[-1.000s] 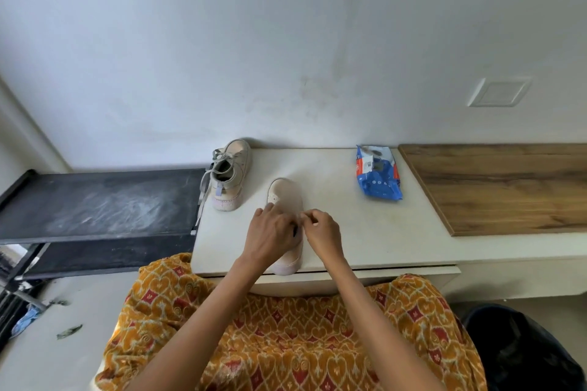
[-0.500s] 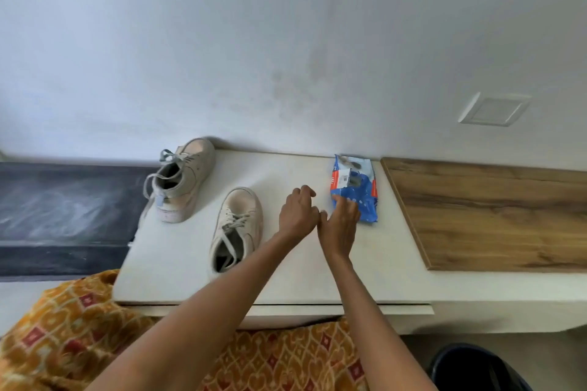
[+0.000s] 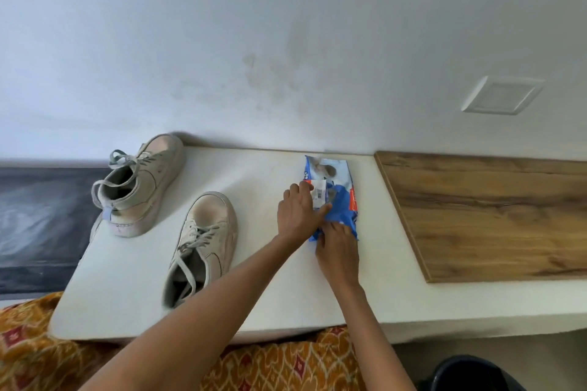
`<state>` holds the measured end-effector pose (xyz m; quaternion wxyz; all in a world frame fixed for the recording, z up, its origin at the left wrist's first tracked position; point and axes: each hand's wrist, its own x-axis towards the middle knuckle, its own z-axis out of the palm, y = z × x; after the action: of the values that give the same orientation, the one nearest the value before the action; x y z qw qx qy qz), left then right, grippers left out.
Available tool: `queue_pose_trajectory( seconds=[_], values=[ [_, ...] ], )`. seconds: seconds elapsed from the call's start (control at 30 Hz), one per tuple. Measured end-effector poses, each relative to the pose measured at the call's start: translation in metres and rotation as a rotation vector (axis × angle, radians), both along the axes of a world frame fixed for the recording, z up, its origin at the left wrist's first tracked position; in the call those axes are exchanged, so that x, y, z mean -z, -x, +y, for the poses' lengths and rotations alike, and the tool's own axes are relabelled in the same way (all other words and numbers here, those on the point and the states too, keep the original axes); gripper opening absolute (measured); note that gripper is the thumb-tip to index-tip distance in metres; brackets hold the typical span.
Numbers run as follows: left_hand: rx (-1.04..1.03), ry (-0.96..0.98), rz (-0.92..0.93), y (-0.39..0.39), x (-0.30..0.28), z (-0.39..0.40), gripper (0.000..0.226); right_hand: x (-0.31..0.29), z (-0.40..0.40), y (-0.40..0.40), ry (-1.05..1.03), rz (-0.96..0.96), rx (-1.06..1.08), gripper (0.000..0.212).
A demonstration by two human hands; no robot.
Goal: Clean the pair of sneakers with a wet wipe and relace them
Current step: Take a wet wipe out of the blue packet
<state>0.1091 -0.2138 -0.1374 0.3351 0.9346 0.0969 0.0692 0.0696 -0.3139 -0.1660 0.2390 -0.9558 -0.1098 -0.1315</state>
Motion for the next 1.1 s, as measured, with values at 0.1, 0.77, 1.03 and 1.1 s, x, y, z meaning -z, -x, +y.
queue_pose_trajectory(
  seconds=[0.1, 0.77, 1.03, 1.1],
  values=[
    [-0.059, -0.069, -0.010, 0.012, 0.004, 0.005, 0.055, -0.011, 0.005, 0.022, 0.032, 0.012, -0.083, 0.013],
    [-0.088, 0.561, 0.020, 0.058, 0.019, 0.021, 0.027, -0.049, 0.017, -0.006, 0.192, 0.283, 0.071, 0.023],
    [-0.119, 0.470, -0.041, 0.058, 0.016, 0.022, 0.020, -0.061, 0.000, -0.009, -0.729, 0.391, 0.138, 0.011],
    [-0.112, 0.471, -0.038, 0.058, 0.013, 0.021, 0.017, -0.068, -0.001, -0.008, -0.953, 0.444, 0.205, 0.012]
  ],
)
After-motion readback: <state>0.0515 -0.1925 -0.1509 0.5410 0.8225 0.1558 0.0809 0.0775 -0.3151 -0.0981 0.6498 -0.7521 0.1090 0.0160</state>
